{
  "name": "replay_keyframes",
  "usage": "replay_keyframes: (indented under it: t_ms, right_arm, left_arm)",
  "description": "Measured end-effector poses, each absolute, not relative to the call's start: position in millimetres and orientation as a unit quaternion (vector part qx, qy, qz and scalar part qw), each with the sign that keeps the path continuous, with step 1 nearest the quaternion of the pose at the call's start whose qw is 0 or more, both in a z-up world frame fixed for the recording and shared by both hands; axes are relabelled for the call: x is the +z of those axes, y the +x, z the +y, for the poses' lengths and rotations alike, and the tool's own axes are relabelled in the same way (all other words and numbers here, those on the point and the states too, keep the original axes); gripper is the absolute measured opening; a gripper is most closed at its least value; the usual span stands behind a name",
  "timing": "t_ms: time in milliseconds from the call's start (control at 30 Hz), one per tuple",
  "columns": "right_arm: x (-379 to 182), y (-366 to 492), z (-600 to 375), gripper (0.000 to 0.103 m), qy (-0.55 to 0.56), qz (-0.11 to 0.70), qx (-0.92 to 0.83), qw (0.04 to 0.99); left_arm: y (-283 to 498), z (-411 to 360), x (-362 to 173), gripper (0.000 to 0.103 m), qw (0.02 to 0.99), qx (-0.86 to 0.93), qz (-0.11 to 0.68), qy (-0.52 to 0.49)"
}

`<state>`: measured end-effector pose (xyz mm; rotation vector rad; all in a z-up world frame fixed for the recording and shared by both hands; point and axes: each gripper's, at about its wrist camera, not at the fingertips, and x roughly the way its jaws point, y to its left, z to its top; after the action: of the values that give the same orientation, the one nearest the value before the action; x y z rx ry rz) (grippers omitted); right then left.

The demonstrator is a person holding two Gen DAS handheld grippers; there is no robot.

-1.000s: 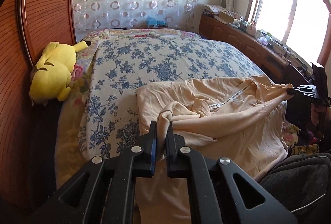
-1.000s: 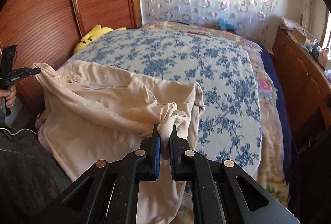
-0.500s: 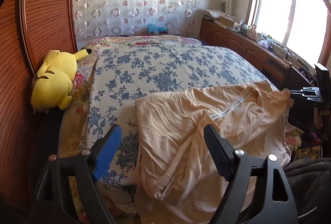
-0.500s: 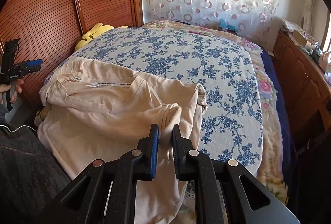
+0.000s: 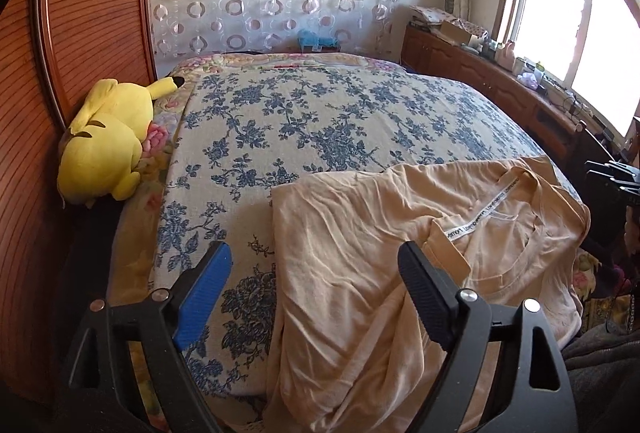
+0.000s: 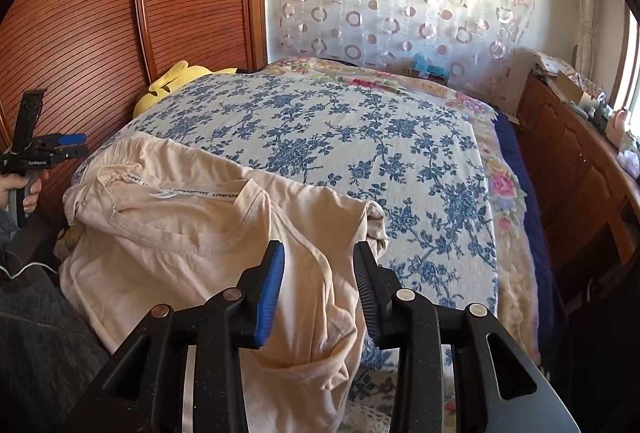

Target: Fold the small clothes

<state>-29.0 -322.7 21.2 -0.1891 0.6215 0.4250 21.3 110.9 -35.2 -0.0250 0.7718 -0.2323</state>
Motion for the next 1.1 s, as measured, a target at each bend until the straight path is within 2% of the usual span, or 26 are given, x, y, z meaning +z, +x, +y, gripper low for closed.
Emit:
replay_keyframes:
  t_ms: [467, 833, 1100]
  right_arm:
    - [-8, 42, -305, 0.051, -0.079, 0.319, 0.171, 0.929]
    - [-34, 89, -311, 0.051, -0.042, 0.365, 0.157, 0.917]
    - [-42, 89, -310, 0.056, -0.036, 0.355, 0.155, 0.921]
  left_arm:
    - [62, 104, -38, 0.085, 0.919, -0.131, 0.373, -0.007]
    - [85, 106, -55, 0.063, 0.905, -0.130, 0.406, -0.009]
    - [90, 107, -68, 0.063, 0.898, -0.122, 0.422, -0.010]
